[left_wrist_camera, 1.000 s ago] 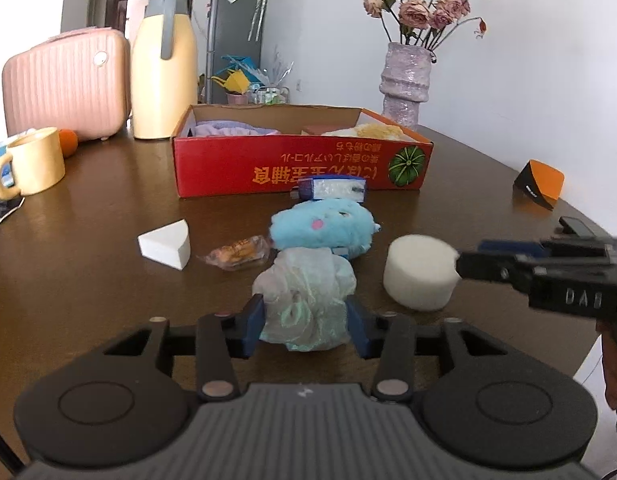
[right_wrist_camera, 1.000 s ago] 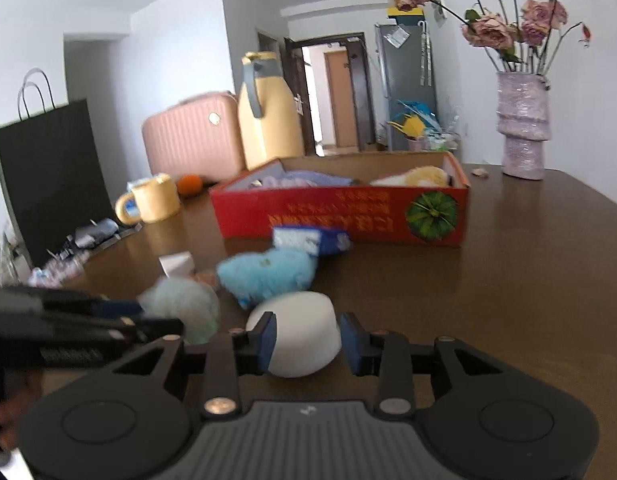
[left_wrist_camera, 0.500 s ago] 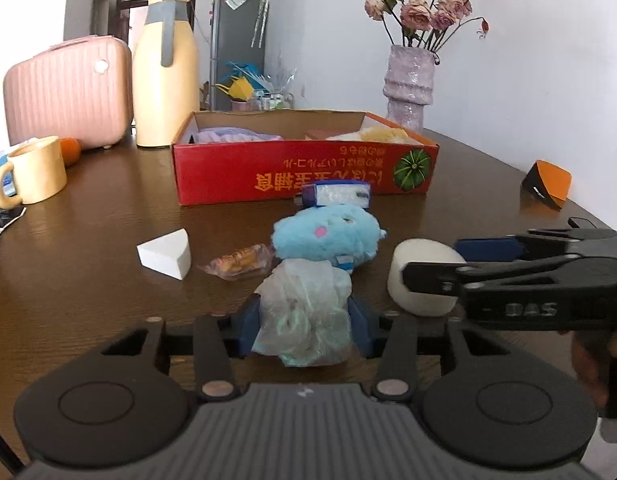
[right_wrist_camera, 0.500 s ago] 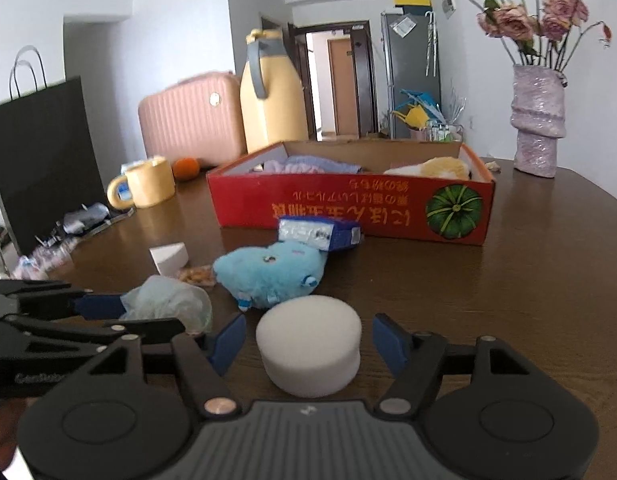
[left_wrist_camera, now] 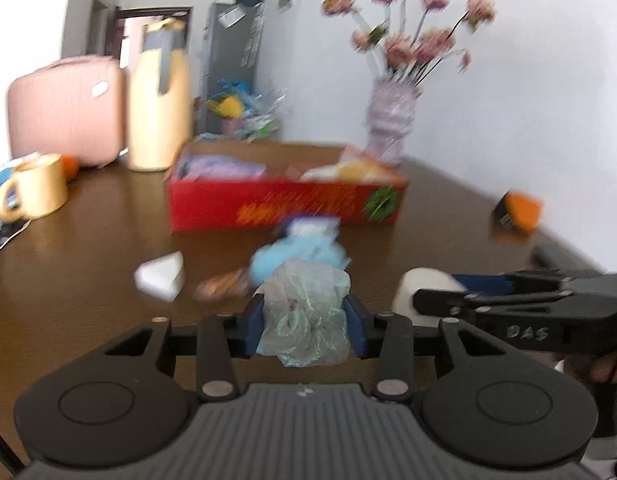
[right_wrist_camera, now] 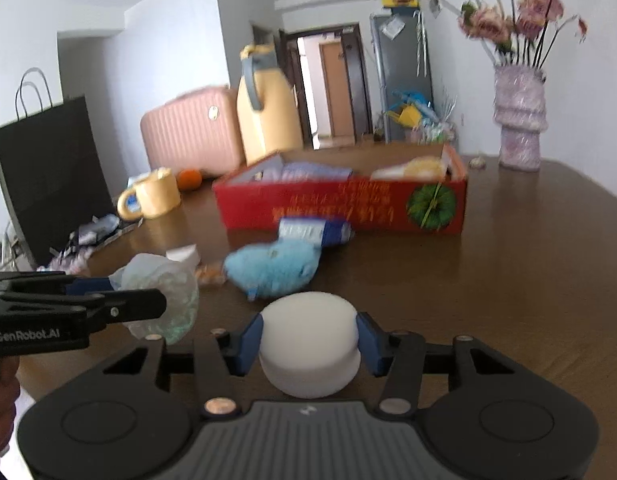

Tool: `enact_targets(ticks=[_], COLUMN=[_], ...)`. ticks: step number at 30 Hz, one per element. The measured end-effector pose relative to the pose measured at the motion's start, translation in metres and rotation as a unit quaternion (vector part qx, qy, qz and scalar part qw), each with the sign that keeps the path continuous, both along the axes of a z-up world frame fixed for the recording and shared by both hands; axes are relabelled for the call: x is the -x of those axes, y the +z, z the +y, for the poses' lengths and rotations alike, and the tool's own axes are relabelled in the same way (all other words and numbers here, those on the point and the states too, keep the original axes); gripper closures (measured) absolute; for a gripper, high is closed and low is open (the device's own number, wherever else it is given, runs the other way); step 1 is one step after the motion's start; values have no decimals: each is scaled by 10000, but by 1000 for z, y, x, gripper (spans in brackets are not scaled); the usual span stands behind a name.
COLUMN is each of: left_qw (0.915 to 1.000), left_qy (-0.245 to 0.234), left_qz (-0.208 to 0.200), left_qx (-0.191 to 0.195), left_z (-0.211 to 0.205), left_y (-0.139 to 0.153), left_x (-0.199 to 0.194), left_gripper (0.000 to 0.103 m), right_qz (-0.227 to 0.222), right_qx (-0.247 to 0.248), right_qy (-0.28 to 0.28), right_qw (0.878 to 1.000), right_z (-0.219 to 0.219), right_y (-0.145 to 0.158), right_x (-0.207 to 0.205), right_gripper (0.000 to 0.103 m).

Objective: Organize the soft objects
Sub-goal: 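Lower the bath puff and round sponge into the box and open both tools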

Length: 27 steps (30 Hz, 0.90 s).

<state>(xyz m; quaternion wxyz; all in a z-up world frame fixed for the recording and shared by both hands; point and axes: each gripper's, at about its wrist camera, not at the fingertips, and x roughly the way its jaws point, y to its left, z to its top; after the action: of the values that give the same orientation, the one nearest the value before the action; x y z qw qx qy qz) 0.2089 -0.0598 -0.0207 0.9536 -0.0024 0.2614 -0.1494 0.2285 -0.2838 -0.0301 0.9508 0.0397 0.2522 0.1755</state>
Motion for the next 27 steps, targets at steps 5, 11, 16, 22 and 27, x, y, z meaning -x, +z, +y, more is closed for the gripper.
enact_targets(ticks=[5, 11, 16, 22, 27], left_qw=[9955, 9977, 9963, 9900, 9897], left_qy=[-593, -436, -17, 99, -97], left_qz=[-292, -141, 761, 1395, 1429], left_qx=[680, 499, 394, 198, 62], left_z=[0, -24, -42, -49, -49], left_y=[61, 107, 82, 37, 18], left_x=[-37, -159, -263, -311, -306], left_gripper=[61, 61, 61, 53, 34], right_qz=[-689, -476, 306, 733, 734], right_qx=[-49, 178, 346, 957, 985], right_qy=[108, 7, -84, -116, -53], right_qw=[9976, 9987, 9989, 9926, 9924], right_z=[-15, -16, -2, 25, 21], right_y=[62, 96, 73, 31, 20], right_x=[-32, -149, -241, -272, -269], right_gripper=[53, 53, 53, 52, 44])
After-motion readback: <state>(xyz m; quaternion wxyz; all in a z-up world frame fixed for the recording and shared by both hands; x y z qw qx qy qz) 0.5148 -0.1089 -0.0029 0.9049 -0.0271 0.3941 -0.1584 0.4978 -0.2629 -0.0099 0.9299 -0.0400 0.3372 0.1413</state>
